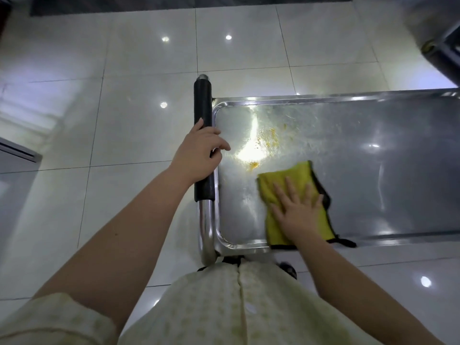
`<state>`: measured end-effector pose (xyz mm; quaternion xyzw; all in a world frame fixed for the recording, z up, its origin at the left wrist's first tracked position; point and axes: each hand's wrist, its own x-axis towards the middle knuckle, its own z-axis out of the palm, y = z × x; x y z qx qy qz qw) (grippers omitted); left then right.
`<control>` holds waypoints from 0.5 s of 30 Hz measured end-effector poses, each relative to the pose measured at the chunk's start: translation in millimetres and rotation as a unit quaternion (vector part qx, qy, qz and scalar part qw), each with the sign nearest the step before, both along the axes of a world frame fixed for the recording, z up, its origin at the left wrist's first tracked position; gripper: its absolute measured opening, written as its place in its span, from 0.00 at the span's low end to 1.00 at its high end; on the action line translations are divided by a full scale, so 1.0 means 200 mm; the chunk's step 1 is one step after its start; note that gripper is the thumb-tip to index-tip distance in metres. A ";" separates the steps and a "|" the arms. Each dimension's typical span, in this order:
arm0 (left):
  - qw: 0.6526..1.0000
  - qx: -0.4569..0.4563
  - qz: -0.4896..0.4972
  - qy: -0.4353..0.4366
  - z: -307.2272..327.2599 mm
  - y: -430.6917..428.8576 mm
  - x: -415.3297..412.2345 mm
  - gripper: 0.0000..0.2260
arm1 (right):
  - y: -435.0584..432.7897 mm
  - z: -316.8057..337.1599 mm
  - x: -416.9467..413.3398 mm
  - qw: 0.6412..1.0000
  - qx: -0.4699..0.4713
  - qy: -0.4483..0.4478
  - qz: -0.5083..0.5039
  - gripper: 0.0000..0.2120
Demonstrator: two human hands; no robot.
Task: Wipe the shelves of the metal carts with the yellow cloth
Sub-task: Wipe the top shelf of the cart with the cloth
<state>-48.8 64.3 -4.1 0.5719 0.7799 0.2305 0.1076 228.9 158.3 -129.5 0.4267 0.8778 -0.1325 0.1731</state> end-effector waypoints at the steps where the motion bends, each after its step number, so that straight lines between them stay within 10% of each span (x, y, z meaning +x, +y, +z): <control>1: 1.000 -0.015 -0.005 0.009 0.01 0.00 0.01 0.14 | 0.09 0.00 0.11 0.999 0.011 -0.016 -0.051 0.28; 8: 0.992 -0.087 -0.014 0.086 -0.04 -0.09 0.10 0.24 | 0.23 0.06 0.29 0.971 -0.027 -0.031 -0.235 0.30; 15: 1.000 -0.003 0.026 -0.007 -0.06 -0.10 0.09 0.15 | -0.50 0.00 -0.31 0.988 -0.047 0.039 0.144 0.28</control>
